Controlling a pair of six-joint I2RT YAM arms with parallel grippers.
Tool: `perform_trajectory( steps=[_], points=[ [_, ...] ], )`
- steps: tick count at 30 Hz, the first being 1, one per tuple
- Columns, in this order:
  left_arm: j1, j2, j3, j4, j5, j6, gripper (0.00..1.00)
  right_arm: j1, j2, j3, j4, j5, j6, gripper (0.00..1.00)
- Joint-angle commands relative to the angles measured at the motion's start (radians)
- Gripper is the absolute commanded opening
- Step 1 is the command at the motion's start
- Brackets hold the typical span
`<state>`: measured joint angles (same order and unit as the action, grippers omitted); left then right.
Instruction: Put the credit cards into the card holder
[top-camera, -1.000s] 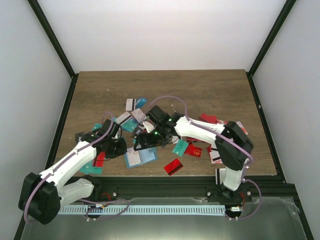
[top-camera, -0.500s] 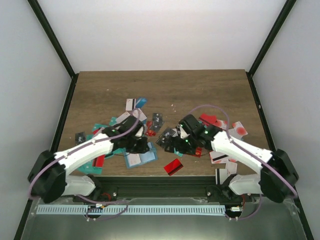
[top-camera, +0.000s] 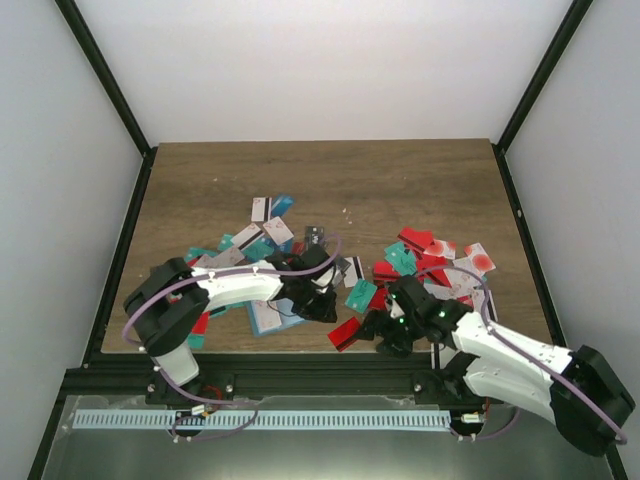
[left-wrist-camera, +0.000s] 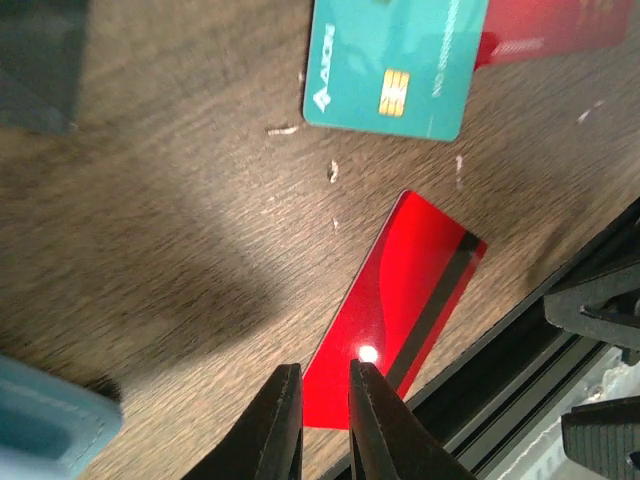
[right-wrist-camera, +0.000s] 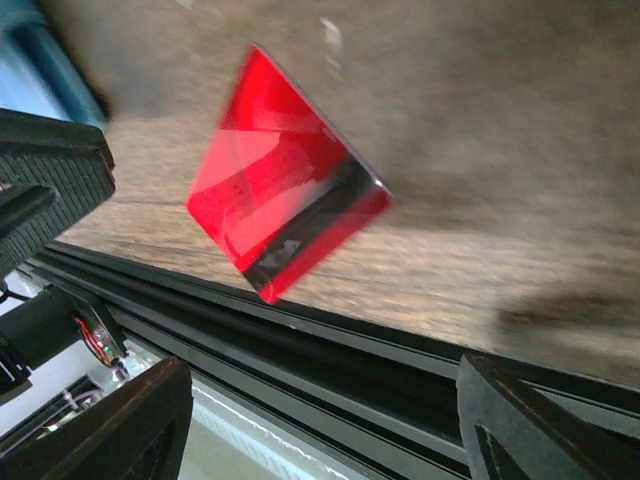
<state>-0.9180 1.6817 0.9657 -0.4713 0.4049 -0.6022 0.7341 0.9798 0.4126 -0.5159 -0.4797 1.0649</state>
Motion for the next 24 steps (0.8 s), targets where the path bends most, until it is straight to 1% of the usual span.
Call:
perform_trajectory(
  steps=[1,5,9,17,20,24],
  points=[
    [-0.022,0.065,0.025,0.026,0.055,0.027,0.16,-0.006,-0.095,-0.132,0.176,-0.074,0.206,0.72],
    [-0.034,0.109,0.026,0.029,0.064,0.033,0.16,-0.006,-0.154,-0.242,0.273,-0.096,0.310,0.68],
    [-0.052,0.138,0.031,0.037,0.073,0.032,0.16,-0.006,-0.161,-0.280,0.352,-0.102,0.352,0.66],
    [-0.088,0.184,0.054,0.057,0.087,0.018,0.16,-0.005,-0.046,-0.308,0.528,-0.112,0.407,0.64],
    [-0.104,0.198,0.065,0.064,0.091,0.014,0.16,-0.006,-0.005,-0.299,0.548,-0.111,0.407,0.62],
    [-0.121,0.210,0.075,0.071,0.097,0.003,0.15,-0.006,0.029,-0.302,0.564,-0.111,0.403,0.55]
  ],
)
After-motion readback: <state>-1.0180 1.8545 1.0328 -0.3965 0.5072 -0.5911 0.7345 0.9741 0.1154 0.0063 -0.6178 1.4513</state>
